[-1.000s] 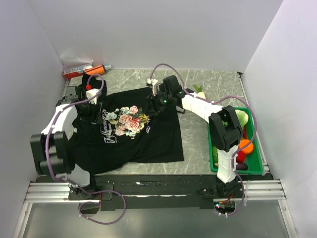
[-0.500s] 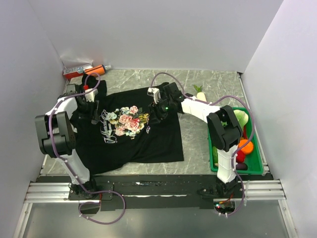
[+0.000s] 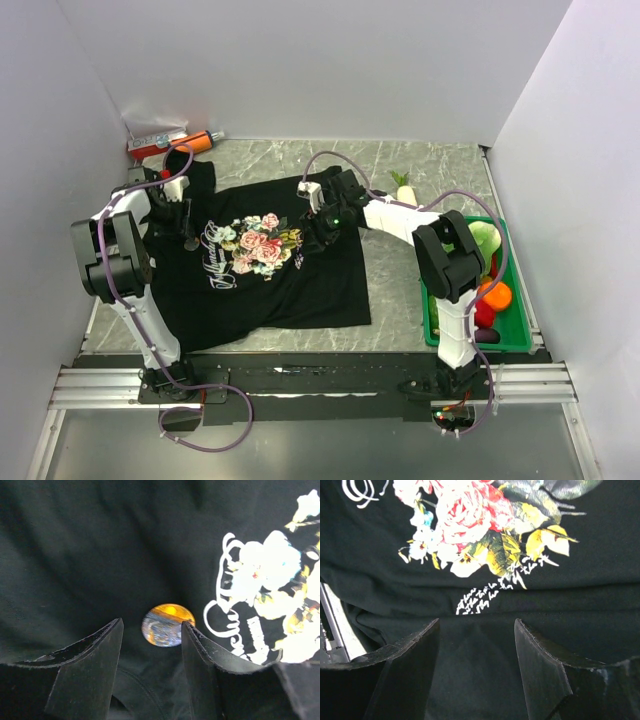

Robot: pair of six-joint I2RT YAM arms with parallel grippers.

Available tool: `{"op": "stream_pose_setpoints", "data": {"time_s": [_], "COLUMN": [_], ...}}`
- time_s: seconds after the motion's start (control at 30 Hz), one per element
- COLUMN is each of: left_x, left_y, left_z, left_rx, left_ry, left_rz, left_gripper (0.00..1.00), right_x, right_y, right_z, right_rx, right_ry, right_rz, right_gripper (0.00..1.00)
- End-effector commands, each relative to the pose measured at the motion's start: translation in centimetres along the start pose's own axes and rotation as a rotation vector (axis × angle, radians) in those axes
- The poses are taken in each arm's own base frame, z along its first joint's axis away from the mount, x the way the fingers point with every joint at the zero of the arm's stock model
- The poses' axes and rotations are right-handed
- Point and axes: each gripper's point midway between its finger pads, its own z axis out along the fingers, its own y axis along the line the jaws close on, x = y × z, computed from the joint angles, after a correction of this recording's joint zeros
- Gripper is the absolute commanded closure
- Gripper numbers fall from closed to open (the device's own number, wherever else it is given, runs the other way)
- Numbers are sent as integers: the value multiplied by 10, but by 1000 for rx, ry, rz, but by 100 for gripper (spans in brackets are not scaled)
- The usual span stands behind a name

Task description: Remove the brooch from the garment

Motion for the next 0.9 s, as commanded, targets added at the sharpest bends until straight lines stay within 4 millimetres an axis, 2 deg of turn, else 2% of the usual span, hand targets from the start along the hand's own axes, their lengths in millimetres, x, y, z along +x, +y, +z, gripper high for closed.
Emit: {"op": "stream_pose_setpoints", "data": {"time_s": [0.0,0.3,0.4,0.87], "left_x": [-5,2,3,3], "left_y": [-14,-22,-23,-3], "left_z": [-6,0,-2,0], "left_rx": [80,130,140,27], "left_ry": [-12,15,13,14], "left_rz": [-12,-31,-25,-17], "left_gripper": [46,52,51,46], "right_x": [-8,-10,-11,-13], "right_y": [-3,-4,-4,-6], "right_z": [0,3,4,7], "right_rx": [3,-3,-4,-6], "right_ry": [-10,-8,-7,-10], "right_rz": [-18,-17,-18,-12], "right_gripper": [32,32,32,31]}}
